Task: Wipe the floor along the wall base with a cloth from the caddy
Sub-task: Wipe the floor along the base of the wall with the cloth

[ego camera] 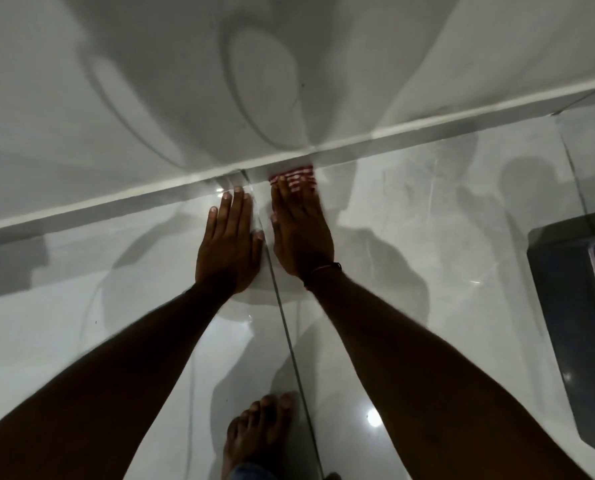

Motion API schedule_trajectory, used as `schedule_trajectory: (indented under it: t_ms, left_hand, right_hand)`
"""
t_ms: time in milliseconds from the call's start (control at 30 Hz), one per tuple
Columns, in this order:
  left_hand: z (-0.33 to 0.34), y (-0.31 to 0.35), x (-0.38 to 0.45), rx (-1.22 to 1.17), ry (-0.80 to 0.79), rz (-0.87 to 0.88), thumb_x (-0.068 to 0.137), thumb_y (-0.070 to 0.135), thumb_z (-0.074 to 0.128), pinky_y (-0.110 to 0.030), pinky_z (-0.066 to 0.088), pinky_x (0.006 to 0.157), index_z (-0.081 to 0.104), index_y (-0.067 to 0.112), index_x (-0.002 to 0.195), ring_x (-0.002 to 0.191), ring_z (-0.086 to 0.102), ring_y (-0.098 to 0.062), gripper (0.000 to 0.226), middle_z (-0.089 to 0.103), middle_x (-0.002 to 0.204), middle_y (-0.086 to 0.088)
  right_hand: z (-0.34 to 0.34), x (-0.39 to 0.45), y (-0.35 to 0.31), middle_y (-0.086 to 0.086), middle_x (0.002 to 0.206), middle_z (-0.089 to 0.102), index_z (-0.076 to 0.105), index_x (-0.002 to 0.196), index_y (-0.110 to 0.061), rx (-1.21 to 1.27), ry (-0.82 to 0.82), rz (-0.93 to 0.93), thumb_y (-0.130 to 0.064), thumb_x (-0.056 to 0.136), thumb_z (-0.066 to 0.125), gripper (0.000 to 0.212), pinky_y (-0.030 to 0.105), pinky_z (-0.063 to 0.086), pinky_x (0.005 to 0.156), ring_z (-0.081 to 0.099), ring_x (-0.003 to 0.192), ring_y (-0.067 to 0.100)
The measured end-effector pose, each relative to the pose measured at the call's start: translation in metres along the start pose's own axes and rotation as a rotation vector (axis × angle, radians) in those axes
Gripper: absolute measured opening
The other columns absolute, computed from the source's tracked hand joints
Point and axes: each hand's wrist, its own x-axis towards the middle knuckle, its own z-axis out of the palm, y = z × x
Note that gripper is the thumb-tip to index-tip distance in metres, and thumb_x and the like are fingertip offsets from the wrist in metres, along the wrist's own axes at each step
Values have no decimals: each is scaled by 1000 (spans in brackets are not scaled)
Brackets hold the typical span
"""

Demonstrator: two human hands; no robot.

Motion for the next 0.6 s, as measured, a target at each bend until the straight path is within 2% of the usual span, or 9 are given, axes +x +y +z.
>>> schedule_trajectory:
  t_ms: [267,367,433,533,600]
  left_hand:
    - [0,2,0,3,-9,-6,107,37,29,-53,14,132,14,1,167,164,10,-37,71,13,175,-22]
    - [-3,4,0,-7,3,-2,107,35,30,-54,15,132,16,0,166,163,13,-39,71,15,175,-22]
    - [-3,7,0,-4,7,-13,106,35,29,-54,15,132,17,-1,166,163,13,-39,70,16,175,-22]
    - [0,8,0,-17,17,-34,106,35,28,-52,12,133,18,0,166,164,10,-38,71,14,176,-20]
    - [3,7,0,-32,37,-37,105,36,28,-51,11,133,18,1,166,164,9,-36,71,13,176,-19]
  right_hand:
    - [-13,-1,21,11,163,44,45,156,-8,-42,6,-104,-23,105,39,53,56,27,127,30,155,41]
    - [-31,-1,63,11,160,48,49,153,-8,-57,66,-85,-15,101,49,52,57,31,125,37,151,43]
    - [-46,-1,102,14,157,52,54,150,-5,-47,144,-72,-13,103,49,47,56,33,124,41,148,46]
    - [-76,1,164,18,161,45,49,153,-6,-33,143,-18,-13,105,48,48,50,26,129,34,152,44]
    - [-93,1,200,20,162,43,46,154,-4,-98,135,-29,-6,101,49,53,55,27,127,32,153,44]
